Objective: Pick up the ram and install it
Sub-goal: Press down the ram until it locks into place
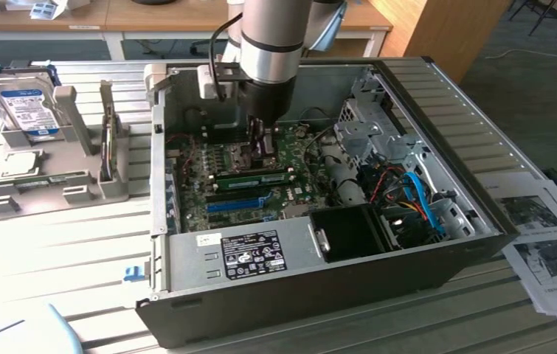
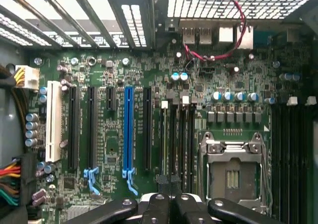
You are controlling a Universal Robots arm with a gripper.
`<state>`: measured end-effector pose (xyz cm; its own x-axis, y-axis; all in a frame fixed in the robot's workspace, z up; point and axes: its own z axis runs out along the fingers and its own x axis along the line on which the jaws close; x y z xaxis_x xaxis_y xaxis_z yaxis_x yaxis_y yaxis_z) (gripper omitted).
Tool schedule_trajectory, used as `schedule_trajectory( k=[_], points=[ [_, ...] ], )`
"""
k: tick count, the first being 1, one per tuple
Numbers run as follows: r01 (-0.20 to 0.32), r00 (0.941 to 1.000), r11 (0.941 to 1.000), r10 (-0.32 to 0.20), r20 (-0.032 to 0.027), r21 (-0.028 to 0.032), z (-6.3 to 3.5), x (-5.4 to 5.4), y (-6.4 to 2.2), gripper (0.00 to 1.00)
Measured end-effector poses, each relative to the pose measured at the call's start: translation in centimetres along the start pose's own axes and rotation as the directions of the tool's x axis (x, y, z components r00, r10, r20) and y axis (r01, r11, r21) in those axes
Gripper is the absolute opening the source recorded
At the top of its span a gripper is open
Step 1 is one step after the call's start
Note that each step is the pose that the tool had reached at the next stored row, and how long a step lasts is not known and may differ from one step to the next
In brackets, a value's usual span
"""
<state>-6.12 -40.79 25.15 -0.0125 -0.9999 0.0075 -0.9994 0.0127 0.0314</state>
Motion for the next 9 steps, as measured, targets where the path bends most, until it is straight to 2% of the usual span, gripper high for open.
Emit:
schedule_trajectory(
  k=[5,9],
  points=[
    [0.000,1.0000,1.0000,0.000,0.0000,-0.0006,-0.02,-0.01,-0.56,0.09],
    [0.000,1.0000,1.0000,0.000,0.0000,-0.0007,-0.02,-0.01,-0.58,0.09]
  ],
)
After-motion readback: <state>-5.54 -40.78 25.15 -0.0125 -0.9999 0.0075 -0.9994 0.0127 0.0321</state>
